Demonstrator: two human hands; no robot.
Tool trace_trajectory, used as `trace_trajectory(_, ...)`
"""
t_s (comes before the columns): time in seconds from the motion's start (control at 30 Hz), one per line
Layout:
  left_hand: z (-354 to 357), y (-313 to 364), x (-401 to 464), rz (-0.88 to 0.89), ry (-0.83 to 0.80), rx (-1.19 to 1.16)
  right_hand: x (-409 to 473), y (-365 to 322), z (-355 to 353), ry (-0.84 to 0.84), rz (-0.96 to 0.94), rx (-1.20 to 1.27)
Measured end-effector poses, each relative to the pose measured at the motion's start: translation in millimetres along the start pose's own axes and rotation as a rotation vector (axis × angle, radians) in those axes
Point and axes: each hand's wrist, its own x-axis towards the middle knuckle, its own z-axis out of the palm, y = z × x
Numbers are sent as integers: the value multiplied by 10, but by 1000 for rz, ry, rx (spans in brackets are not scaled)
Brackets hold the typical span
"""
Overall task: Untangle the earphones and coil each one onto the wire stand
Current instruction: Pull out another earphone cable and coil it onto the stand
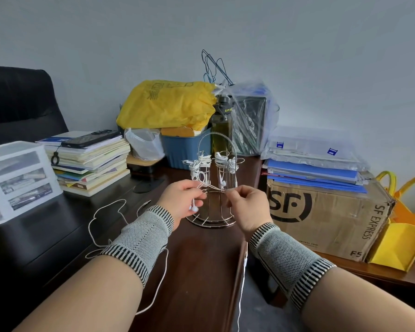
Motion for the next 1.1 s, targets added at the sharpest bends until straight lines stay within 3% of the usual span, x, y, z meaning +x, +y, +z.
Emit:
trace_trajectory(0.17, 54, -24, 76, 123, 59, -8, 35, -20, -25, -21, -20, -67)
trace_trajectory(0.47, 243, -10, 35, 19, -8, -60, 36, 51, -49, -121, 1, -245)
trace_trajectory(0.7, 447, -167, -288, 156, 90, 22, 47, 59, -164, -90, -20, -151)
trace_trajectory(1.1, 582, -168, -446, 282, 180, -123, -162, -129, -303, -119, -154, 11)
